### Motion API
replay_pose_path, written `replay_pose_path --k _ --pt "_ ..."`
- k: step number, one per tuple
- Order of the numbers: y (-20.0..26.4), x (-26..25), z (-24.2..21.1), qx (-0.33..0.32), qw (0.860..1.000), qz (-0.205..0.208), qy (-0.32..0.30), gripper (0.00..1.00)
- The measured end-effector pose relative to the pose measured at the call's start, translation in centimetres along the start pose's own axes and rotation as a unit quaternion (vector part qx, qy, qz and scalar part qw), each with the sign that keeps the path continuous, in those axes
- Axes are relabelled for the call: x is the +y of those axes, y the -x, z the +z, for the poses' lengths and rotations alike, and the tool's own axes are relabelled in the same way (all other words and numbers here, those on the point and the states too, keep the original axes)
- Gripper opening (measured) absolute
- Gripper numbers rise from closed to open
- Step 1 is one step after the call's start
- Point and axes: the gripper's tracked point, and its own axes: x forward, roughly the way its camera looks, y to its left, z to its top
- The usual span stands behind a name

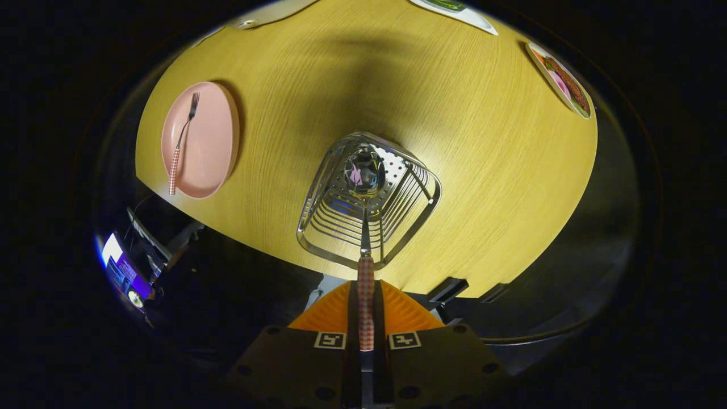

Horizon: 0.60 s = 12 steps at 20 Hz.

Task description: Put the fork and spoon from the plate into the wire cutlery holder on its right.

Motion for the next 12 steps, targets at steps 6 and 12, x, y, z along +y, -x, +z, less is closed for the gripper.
replay_pose_path --k 6,12 --pt "0.2 0.1 0.6 -0.023 1.0 0.004 0.006 0.17" --pt "2.9 -0.3 1.4 -0.121 0.992 0.032 -0.023 0.27"
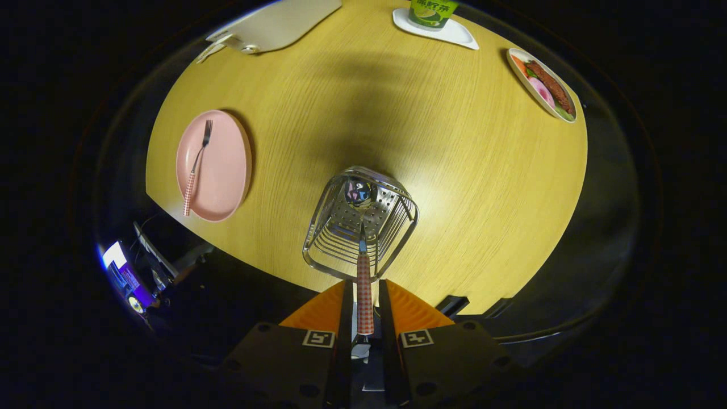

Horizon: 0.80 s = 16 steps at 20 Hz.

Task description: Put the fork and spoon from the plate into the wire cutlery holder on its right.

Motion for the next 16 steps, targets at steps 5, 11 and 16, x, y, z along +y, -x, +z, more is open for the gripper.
replay_pose_path --k 5,11,16 --pt "3.3 1.3 0.4 -0.087 0.996 0.024 -0.012 0.31" --pt "6.3 9.7 2.5 -0.186 0.979 0.084 -0.011 0.31" --pt "4.5 18.7 3.7 -0.192 0.973 0.129 0.002 0.43"
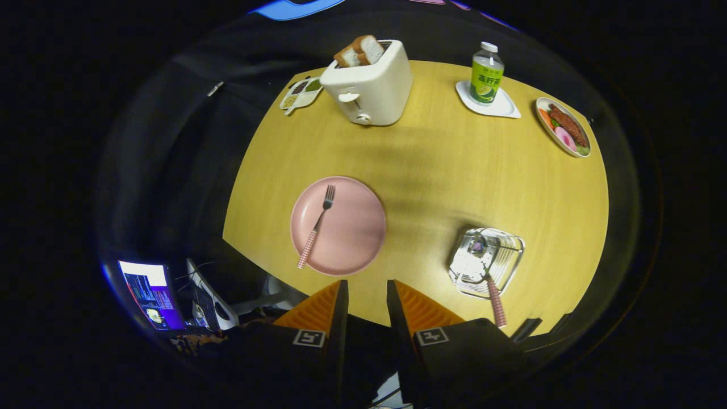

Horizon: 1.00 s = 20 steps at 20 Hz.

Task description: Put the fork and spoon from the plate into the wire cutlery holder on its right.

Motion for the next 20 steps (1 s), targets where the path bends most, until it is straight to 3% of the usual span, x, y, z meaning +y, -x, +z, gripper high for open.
replay_pose_path --k 3,12,20 --pt "-3.8 4.1 0.0 0.009 1.0 0.02 -0.009 0.47" --pt "-13.5 9.4 -0.4 0.026 0.998 0.007 -0.059 0.49" --pt "-18.0 8.6 -1.0 0.036 0.995 -0.032 -0.087 0.5"
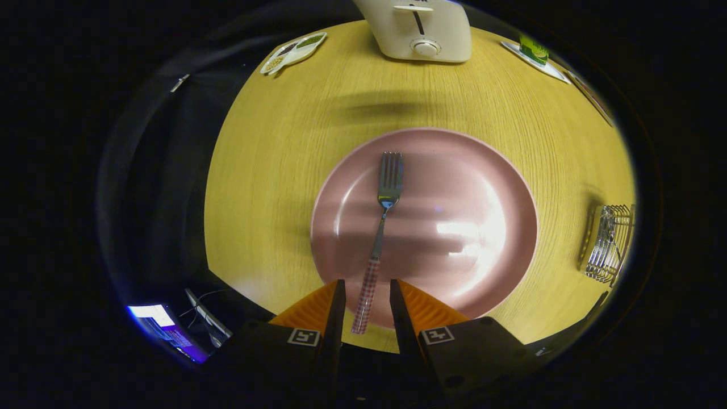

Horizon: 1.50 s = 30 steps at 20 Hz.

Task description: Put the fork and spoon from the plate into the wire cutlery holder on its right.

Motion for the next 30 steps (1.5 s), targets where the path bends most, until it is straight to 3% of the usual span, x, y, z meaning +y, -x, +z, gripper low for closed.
replay_pose_path --k 5,6,7,11,14,19,25,30 --pt "-2.0 0.2 -0.4 0.014 1.0 -0.008 -0.009 0.48" --pt "-2.2 0.1 -0.4 0.016 1.0 -0.012 -0.013 0.42" --pt "-2.6 -0.2 -0.7 0.016 1.0 -0.012 -0.019 0.2" --pt "-1.0 -1.5 0.2 0.007 1.0 -0.004 -0.028 0.08" --pt "1.4 -1.7 0.4 0.004 0.999 0.033 -0.04 0.08" --pt "7.6 -2.7 0.6 -0.018 0.997 0.073 -0.005 0.08" --pt "16.4 -6.6 -0.1 -0.032 0.995 0.09 0.044 0.08" --pt "21.4 -12.9 -0.4 -0.027 0.996 0.064 0.052 0.08"
